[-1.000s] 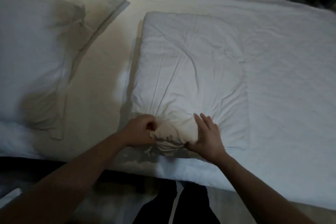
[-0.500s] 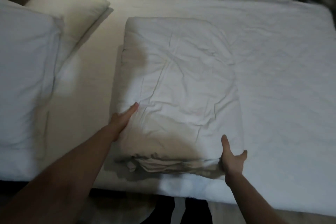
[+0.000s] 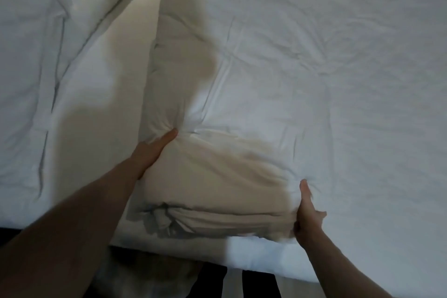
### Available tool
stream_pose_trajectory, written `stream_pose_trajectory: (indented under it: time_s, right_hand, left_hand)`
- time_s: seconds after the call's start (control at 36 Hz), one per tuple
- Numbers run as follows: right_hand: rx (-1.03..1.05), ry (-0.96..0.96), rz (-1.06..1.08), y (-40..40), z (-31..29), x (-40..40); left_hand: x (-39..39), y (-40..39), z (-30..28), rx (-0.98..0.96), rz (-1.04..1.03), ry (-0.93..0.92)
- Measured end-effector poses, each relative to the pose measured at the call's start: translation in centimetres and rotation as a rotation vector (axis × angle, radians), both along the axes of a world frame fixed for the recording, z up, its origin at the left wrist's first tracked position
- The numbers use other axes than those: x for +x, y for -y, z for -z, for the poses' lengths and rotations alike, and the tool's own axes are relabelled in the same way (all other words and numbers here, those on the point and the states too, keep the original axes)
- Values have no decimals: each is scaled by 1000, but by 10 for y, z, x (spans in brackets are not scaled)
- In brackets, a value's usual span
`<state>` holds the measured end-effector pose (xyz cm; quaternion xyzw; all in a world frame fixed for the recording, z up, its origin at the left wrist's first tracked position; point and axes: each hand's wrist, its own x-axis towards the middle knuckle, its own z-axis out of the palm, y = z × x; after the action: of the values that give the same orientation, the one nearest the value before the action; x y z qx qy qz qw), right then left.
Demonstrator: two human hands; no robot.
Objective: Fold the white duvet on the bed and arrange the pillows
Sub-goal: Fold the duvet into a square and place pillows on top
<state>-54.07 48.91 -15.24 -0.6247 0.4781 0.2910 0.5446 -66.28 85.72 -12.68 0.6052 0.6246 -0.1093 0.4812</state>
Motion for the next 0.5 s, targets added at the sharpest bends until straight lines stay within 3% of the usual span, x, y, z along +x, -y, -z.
stream_pose_trajectory:
  time_s: [0.19, 0.42, 0.5]
  right_hand:
    - [-3, 35, -3, 5, -30, 21]
    - [1, 165, 47, -4, -110, 44]
    - [10, 290, -86, -2, -142, 68]
  left_hand:
    - [11, 12, -26, -8, -62, 108]
    - [27, 52, -118, 255, -181, 286]
    - [34, 72, -157, 370, -217, 363]
